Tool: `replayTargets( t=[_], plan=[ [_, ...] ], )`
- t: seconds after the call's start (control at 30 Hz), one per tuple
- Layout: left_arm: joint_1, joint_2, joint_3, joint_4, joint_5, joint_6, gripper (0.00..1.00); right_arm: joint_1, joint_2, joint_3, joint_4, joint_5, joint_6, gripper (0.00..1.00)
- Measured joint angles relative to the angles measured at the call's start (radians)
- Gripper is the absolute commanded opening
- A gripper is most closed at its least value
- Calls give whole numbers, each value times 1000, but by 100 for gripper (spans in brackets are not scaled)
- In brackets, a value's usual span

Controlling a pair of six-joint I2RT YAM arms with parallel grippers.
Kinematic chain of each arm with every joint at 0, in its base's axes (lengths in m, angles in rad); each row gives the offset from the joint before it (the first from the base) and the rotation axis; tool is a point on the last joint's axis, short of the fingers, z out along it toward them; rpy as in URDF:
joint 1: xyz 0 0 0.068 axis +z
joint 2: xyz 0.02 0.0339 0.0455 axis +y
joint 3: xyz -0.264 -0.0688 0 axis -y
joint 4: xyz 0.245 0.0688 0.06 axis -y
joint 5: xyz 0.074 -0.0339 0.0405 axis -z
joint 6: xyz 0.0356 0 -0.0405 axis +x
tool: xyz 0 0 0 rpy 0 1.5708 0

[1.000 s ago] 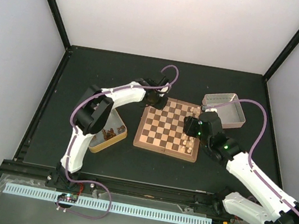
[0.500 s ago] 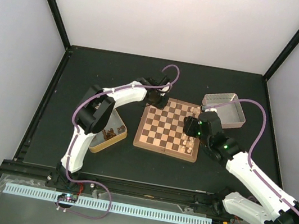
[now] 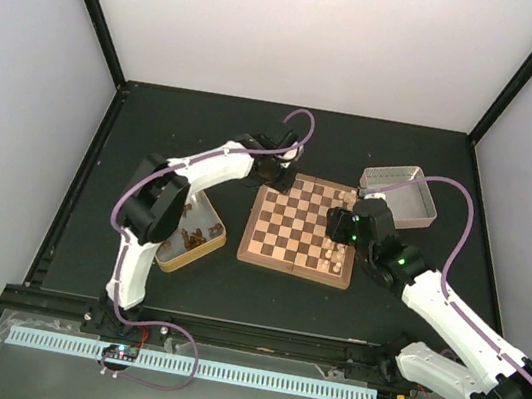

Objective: Set up the chess pieces on the board
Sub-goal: Place the chess piece on the chessboard, then pick up the chess piece from the storage box.

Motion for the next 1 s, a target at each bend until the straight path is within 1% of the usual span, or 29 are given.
replayTargets(
  t=[0.2, 0.3, 0.53, 0.7, 0.8, 0.9, 1.0],
  plan=[
    [0, -176, -80, 3, 6, -9, 37, 0, 0, 0, 0, -1, 0, 60],
    [0, -269, -157, 11, -19, -37, 38, 0, 0, 0, 0, -1, 0, 60],
    [26, -480, -444, 19, -111, -151, 37, 0, 0, 0, 0, -5, 0, 60],
    [89, -657, -658, 17, -147, -226, 34, 0, 6, 0, 0, -17, 0, 60],
    [128, -748, -755, 21, -163, -259, 34, 0, 21, 1, 2, -25, 1, 60],
    [156, -788, -809, 19, -169, -277, 34, 0, 34, 1, 4, -32, 2, 60],
    [172, -782, -832, 13, -166, -280, 35, 0, 43, 1, 8, -40, 2, 60]
  ],
)
